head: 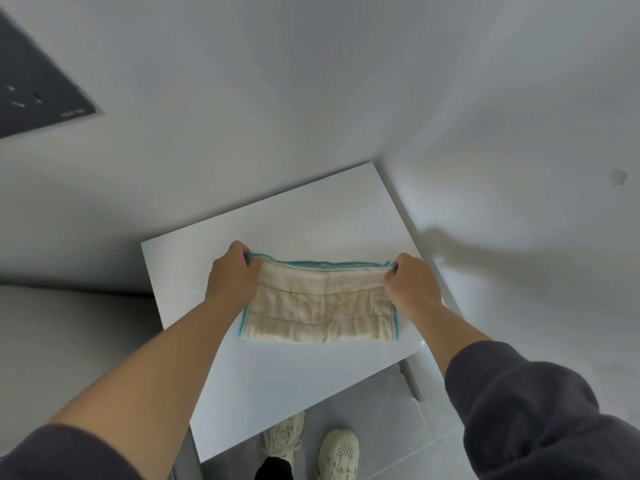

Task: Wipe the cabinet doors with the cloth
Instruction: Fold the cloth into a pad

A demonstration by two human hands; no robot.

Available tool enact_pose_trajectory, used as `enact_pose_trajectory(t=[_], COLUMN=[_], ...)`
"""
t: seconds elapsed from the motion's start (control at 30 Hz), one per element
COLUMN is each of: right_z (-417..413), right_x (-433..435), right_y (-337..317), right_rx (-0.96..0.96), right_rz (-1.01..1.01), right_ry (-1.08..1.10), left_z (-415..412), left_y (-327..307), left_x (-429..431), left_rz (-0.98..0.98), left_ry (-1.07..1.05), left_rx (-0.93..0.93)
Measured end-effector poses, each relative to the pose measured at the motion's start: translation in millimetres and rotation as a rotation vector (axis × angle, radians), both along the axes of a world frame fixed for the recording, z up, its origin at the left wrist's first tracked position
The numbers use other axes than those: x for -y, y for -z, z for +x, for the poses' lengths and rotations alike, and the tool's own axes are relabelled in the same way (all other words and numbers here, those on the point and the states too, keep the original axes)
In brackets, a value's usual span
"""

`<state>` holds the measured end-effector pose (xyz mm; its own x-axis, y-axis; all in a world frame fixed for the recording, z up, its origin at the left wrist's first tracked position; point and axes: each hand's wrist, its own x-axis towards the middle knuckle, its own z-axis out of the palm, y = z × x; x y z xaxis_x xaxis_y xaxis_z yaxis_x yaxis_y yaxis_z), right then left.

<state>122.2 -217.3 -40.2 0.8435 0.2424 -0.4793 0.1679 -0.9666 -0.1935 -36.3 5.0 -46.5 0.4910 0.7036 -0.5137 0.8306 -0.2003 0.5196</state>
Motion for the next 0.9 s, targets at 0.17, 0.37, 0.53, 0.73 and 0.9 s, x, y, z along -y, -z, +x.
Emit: enact_pose_trajectory(t=[0.17, 0.37, 0.53, 0.73, 0.9], right_z=[2, -22, -43, -62, -60], right_x=[-13, -77, -129, -150, -146], right_y=[-13, -26, -19, -5, -21], right_rx=[0.118, -0.095, -0.245, -0.246, -0.345], right_rz=[0.015, 0.169, 0.148, 0.003, 0.012], right_ry=[-0.165, -0.483, -0.557, -0.627, -0.598], left_z=[-5, -48, -52, -47, -49], left_y=[-4, -16, -18, -22, -35], left_x=[-1, 15, 25, 21, 7], left_rz=[-0.016, -0.273, -0.548, -0.683, -0.649], left_ry=[-0.092, -0.109, -0.348, -0.322, -0.112], left_rx=[-0.165, -0.401, -0.333, -0.377, -0.408])
